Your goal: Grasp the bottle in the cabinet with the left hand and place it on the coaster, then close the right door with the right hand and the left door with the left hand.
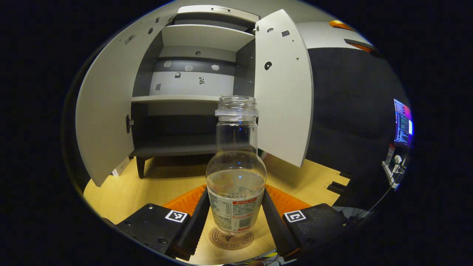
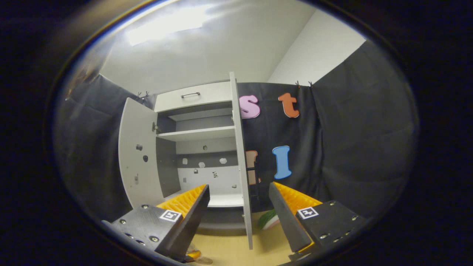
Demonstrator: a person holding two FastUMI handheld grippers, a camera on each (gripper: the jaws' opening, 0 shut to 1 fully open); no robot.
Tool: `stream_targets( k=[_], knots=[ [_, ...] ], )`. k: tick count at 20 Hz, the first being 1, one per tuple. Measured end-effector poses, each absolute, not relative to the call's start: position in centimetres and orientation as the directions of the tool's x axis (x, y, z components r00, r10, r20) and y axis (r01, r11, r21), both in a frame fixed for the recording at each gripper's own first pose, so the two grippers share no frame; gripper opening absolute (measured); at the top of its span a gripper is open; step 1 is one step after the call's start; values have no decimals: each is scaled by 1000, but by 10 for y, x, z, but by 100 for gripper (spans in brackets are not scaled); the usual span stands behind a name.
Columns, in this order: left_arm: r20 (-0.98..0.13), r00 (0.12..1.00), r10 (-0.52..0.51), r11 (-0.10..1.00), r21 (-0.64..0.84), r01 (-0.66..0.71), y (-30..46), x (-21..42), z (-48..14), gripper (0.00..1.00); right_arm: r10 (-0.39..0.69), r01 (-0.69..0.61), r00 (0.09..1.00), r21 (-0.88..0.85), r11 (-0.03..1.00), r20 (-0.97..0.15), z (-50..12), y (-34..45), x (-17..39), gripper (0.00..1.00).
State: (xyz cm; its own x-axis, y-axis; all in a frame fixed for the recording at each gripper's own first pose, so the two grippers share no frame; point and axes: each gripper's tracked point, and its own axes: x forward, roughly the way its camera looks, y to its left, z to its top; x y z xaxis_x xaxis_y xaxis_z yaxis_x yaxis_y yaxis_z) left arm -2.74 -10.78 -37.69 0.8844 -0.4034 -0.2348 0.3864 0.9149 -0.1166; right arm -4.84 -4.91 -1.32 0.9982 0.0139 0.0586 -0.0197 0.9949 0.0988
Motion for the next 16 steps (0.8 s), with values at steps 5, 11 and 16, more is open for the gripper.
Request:
stream_targets(
  k=[5, 11, 16],
  knots=[
    [-271, 861, -430, 901, -61, 430, -111, -24, -412, 81, -7, 9, 1000, 138, 990, -14, -35, -50, -34, 98],
    [-322, 833, -450, 891, -97, 444, -110, -31, -435, 81, -11, 19, 999, 176, 984, -46, -42, -42, -17, 98],
    [-301, 841, -450, 886, -30, 464, -111, -29, -444, 82, -19, 31, 997, 171, 985, -72, -52, -44, -14, 98]
  ],
)
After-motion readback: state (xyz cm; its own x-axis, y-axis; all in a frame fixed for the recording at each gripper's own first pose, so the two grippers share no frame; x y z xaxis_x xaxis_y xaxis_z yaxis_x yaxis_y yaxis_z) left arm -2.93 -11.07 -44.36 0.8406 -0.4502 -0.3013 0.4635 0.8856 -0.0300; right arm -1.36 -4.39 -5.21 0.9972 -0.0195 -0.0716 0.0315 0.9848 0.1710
